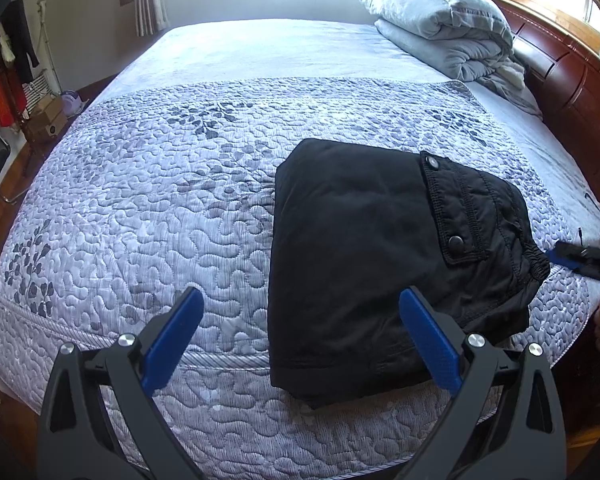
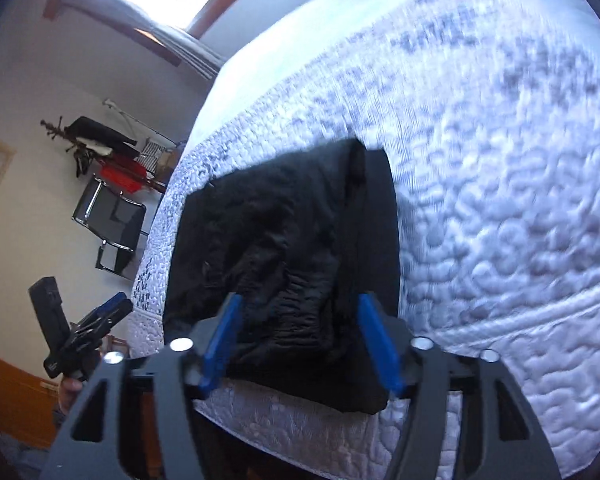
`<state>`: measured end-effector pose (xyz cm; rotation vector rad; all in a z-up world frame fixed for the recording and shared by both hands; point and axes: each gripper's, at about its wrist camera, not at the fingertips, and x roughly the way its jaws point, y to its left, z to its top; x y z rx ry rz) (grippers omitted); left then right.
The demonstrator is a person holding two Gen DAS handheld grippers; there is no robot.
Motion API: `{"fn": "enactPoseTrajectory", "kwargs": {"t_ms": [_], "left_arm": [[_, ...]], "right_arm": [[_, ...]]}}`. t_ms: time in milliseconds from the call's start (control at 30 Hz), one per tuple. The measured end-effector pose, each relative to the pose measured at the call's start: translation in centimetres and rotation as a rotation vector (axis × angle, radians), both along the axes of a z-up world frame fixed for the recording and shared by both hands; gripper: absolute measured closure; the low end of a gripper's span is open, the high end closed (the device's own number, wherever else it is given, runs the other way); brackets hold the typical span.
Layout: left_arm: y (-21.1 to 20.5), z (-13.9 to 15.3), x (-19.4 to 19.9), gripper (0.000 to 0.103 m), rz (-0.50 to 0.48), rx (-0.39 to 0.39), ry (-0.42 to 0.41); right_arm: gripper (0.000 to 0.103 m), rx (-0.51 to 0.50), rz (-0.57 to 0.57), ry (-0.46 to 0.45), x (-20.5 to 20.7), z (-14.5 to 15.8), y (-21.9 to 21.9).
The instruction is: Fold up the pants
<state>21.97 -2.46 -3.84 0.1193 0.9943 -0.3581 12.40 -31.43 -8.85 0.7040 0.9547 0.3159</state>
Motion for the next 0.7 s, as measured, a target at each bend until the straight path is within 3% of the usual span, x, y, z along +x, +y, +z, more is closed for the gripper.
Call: {"fn": "enactPoseTrajectory", "kwargs": {"t_ms": [100,233,500,700], "left_arm": [[0.2,-0.6,0.7,0.005,0.006,0.006,0.021],[0.7,-1.7,1.8,0.005,0.003,0.001,0.06],[3.6,-5.1,5.0,0.005,0.035,-0.142,0.246],[4.1,-7.4,5.9,0.005,-0.035,-0.243,0.382]], "right_arm": [[0.029,-0.036,0.003,-0.024,-0.3,1.3,-0.5],[0.025,-0.032,0.002,-0.02,-0.4,1.2,-1.6],[0.023,0.018,-0.015,0.043,0.0,-1.6,-2.0],[0.023,0.035,0.0,0.052,0.1,-2.3,-1.6]]}}
